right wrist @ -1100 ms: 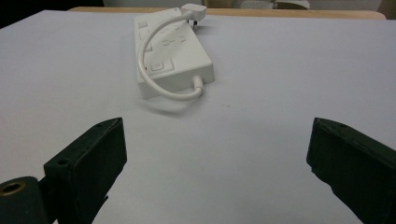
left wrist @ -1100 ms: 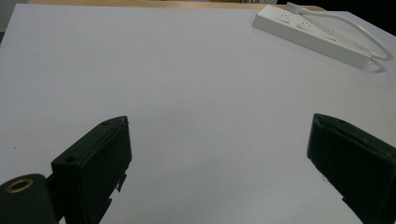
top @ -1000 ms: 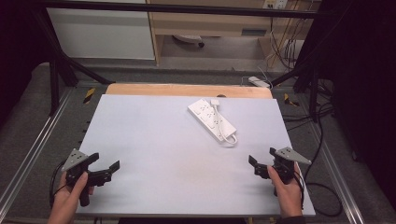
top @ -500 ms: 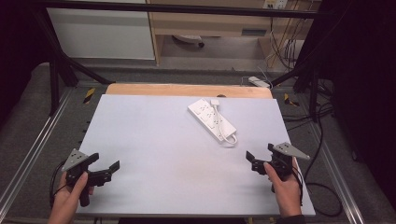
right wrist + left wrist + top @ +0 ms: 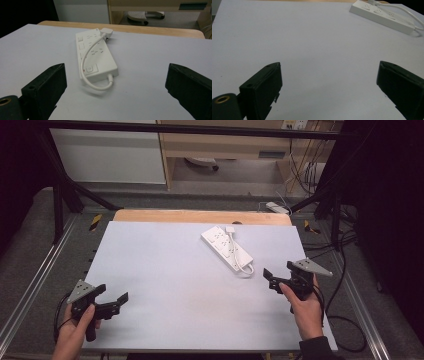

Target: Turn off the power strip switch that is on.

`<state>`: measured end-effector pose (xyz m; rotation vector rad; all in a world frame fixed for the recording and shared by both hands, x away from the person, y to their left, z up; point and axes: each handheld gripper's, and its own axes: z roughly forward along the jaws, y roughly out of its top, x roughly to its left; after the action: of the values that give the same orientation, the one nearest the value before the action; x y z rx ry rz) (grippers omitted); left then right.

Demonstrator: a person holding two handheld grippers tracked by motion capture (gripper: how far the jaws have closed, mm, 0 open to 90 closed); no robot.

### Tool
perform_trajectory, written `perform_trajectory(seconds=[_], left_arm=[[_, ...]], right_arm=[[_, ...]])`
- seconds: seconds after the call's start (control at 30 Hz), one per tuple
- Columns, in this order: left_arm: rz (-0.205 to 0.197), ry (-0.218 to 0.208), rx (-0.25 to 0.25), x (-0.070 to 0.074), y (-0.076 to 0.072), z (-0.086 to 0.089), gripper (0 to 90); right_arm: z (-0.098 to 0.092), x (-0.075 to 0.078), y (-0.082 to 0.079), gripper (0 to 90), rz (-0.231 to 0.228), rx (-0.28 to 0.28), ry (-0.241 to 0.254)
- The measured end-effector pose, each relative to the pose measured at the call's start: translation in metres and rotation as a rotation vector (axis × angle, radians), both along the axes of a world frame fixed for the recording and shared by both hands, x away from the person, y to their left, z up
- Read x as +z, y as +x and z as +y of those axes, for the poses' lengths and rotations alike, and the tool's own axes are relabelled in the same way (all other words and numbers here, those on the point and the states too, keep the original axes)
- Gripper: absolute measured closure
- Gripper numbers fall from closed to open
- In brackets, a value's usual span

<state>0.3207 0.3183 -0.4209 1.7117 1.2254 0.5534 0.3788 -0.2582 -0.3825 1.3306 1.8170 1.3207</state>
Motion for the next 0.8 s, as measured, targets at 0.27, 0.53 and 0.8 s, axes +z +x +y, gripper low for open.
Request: perform_trajectory(seconds=[0.27, 0.53, 0.8], left_arm=[[0.001, 0.005, -0.005, -0.001, 0.0, 0.0, 6.3], [0.003, 0.002, -0.009, -0.001, 0.0, 0.0, 6.3], [0.006, 0.002, -0.01, -0.001, 0.0, -0.001, 6.3]], right_arm=[[0.009, 0.014, 0.015, 7.8, -0.004, 0.021, 0.0], [0.021, 0.021, 0.022, 29.5, -0.012, 0.04, -0.03], [0.025, 0.025, 0.026, 51.2, -0.03, 0.053, -0.056]])
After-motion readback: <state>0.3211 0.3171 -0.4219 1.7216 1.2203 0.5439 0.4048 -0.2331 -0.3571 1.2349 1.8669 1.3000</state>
